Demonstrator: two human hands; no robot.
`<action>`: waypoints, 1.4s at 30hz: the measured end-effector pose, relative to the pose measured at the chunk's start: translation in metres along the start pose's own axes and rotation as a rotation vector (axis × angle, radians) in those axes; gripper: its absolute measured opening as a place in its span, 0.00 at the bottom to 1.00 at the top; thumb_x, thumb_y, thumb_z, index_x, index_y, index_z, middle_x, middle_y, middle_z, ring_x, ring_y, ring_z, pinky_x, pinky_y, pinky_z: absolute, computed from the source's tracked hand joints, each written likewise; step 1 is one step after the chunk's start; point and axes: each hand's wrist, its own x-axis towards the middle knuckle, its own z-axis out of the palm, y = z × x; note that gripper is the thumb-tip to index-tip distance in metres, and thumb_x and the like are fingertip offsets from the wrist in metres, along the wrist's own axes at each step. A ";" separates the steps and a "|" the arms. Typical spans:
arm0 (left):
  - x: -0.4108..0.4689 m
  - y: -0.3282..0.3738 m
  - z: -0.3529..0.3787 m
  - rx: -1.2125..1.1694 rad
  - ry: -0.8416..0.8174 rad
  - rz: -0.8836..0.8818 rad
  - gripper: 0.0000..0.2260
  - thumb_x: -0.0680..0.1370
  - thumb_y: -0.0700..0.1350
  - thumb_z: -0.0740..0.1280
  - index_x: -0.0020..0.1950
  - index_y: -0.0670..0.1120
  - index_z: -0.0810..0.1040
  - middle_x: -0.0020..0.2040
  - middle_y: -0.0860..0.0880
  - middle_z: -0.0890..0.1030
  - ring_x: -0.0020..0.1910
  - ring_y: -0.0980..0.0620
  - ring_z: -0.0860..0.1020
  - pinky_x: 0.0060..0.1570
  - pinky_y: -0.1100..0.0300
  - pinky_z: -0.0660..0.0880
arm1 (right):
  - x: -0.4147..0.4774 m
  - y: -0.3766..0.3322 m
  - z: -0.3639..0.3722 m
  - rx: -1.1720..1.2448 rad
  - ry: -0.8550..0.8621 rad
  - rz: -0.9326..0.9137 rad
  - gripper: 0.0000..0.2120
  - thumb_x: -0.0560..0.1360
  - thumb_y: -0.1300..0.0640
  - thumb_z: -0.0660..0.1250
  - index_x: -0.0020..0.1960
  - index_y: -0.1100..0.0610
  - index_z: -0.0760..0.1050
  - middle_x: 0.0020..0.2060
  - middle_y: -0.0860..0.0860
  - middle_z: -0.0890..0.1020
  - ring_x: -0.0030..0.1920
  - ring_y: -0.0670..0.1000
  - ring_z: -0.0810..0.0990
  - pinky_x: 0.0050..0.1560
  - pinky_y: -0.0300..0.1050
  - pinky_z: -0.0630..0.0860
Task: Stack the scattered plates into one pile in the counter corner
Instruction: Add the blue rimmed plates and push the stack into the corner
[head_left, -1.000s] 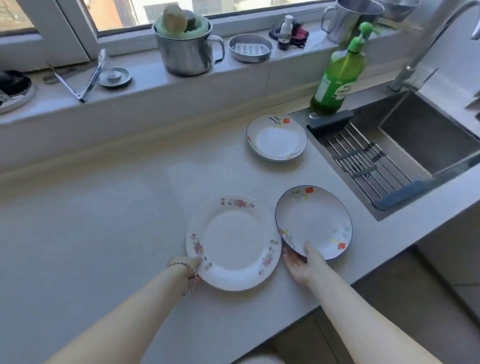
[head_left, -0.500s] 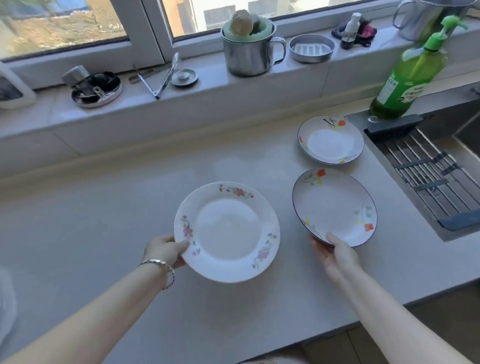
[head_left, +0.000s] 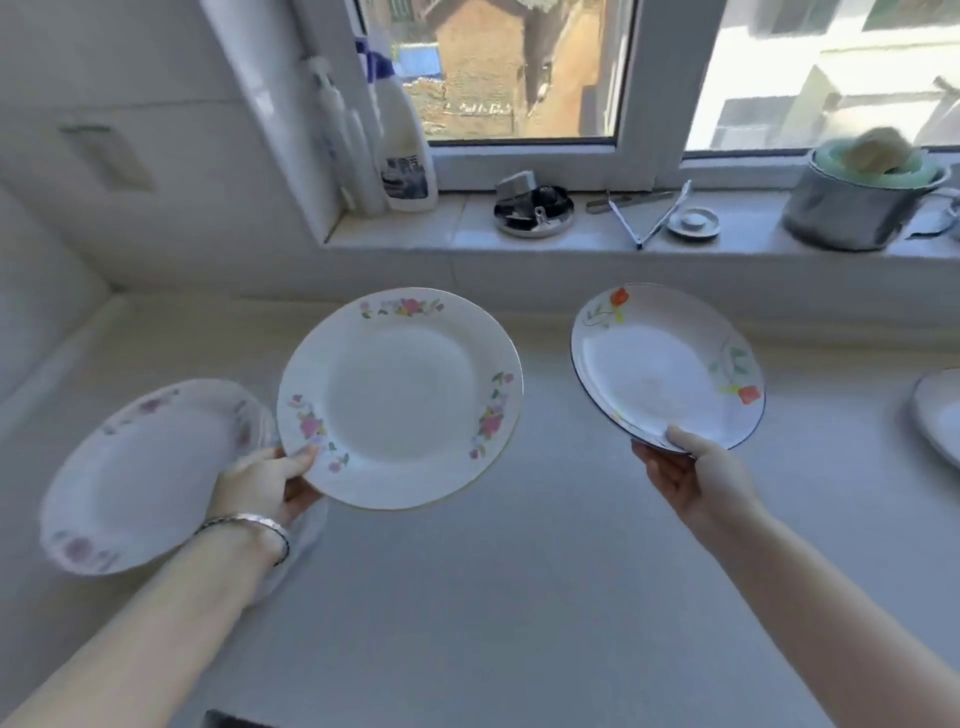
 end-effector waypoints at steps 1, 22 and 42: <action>0.010 0.008 -0.021 -0.020 0.014 0.001 0.11 0.78 0.32 0.59 0.39 0.43 0.75 0.20 0.53 0.80 0.19 0.59 0.78 0.19 0.67 0.75 | 0.002 0.009 0.021 -0.015 -0.017 0.009 0.05 0.78 0.63 0.58 0.45 0.59 0.72 0.23 0.50 0.83 0.25 0.46 0.83 0.23 0.31 0.74; 0.118 0.040 -0.272 0.066 0.129 -0.166 0.07 0.74 0.30 0.64 0.38 0.38 0.76 0.22 0.49 0.81 0.20 0.55 0.80 0.20 0.65 0.75 | -0.005 0.155 0.274 -0.296 -0.074 0.088 0.07 0.77 0.64 0.59 0.41 0.60 0.72 0.22 0.50 0.82 0.24 0.45 0.82 0.21 0.30 0.72; 0.119 0.043 -0.281 1.062 0.044 0.040 0.19 0.73 0.57 0.67 0.33 0.46 0.65 0.26 0.50 0.70 0.27 0.48 0.70 0.32 0.60 0.63 | -0.025 0.177 0.277 -0.459 -0.115 0.123 0.06 0.77 0.64 0.59 0.43 0.62 0.72 0.22 0.51 0.82 0.23 0.45 0.82 0.20 0.30 0.72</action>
